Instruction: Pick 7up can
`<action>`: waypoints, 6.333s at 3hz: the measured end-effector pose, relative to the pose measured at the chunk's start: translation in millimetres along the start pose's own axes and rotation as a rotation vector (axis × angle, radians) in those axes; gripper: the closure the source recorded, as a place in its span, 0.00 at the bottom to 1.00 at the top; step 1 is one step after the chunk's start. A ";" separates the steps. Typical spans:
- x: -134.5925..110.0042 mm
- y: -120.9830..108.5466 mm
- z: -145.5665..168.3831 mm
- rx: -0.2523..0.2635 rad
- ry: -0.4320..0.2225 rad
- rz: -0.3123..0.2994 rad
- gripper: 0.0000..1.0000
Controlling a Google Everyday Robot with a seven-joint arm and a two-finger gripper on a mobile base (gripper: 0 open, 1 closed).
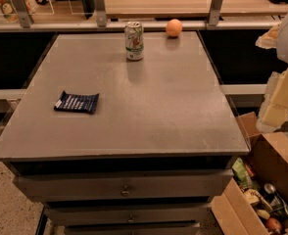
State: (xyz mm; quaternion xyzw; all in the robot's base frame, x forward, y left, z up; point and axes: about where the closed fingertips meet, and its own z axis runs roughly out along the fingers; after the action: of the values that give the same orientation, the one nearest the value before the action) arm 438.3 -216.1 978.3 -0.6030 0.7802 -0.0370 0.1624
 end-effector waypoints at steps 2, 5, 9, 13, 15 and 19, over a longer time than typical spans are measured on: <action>-14.2 -32.5 -0.5 0.054 -0.035 -0.004 0.00; -73.0 -129.0 33.6 0.156 -0.303 0.118 0.00; -206.3 -212.3 123.2 0.145 -0.626 0.232 0.00; -290.6 -241.5 204.7 0.013 -0.745 0.268 0.00; -309.3 -264.8 244.9 -0.035 -0.700 0.292 0.16; -280.9 -251.5 186.4 -0.031 -0.798 0.253 1.00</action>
Offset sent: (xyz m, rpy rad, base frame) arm 0.0706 0.0081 0.0193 0.0440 -0.1082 0.0009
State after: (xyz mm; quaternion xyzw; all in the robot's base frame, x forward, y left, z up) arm 789.3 9.4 924.6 -0.4717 0.7246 0.2313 0.4461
